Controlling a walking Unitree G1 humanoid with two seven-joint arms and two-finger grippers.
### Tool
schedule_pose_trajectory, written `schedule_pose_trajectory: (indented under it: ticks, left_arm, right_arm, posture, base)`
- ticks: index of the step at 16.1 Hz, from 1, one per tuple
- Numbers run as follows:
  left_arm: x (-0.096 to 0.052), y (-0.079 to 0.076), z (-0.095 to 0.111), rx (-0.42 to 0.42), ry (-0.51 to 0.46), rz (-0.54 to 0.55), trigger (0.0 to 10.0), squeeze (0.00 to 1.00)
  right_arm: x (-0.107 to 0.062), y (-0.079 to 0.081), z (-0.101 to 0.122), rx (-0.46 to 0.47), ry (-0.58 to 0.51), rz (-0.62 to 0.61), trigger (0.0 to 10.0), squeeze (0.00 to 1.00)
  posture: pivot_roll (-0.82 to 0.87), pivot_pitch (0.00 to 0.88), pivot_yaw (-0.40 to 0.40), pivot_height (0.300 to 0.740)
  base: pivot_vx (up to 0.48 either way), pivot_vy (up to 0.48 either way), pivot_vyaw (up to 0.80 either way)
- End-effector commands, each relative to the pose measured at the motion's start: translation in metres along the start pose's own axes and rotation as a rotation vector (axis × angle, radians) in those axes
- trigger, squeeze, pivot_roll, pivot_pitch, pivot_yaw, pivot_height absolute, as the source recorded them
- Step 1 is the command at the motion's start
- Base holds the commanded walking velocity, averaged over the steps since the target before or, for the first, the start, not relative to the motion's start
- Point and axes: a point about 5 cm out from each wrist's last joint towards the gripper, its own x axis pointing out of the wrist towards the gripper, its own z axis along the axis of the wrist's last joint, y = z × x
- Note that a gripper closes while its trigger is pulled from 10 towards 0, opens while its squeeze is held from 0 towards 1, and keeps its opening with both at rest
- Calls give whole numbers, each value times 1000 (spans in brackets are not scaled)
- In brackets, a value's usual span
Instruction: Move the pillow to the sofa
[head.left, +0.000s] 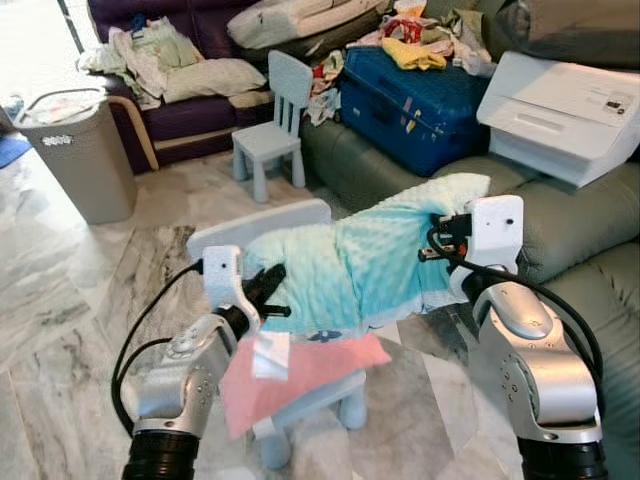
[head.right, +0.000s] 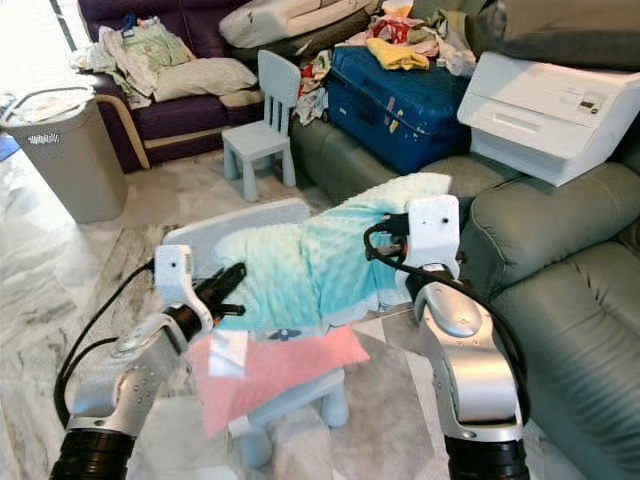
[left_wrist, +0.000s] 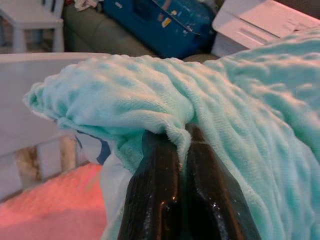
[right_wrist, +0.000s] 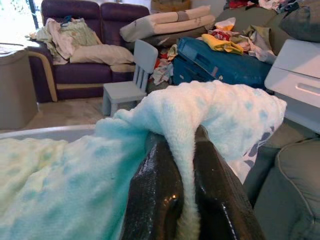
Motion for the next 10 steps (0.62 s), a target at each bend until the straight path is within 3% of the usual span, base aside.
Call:
schedule_pose_trajectory:
  ticks: [1,2,10]
  left_arm:
    - [3,-1,9,-7,-17,-23,10000,0]
    - [3,0,10,-34,-22,-26,10000,0]
    - [2,-6,5,-71,-17,-79,10000,0]
  right_arm:
    - [-1,-1,8,-6,-30,-2,10000,0]
    - [-1,-1,7,-8,-27,-2,10000,0]
    - [-1,0,6,-2,-16,-2,10000,0]
  posture:
    - [-126,0,22,740]
    - [-128,0,24,740]
    - [-127,0,25,740]
  base:
    - [0,0,0]
    - [0,0,0]
    - [0,0,-779]
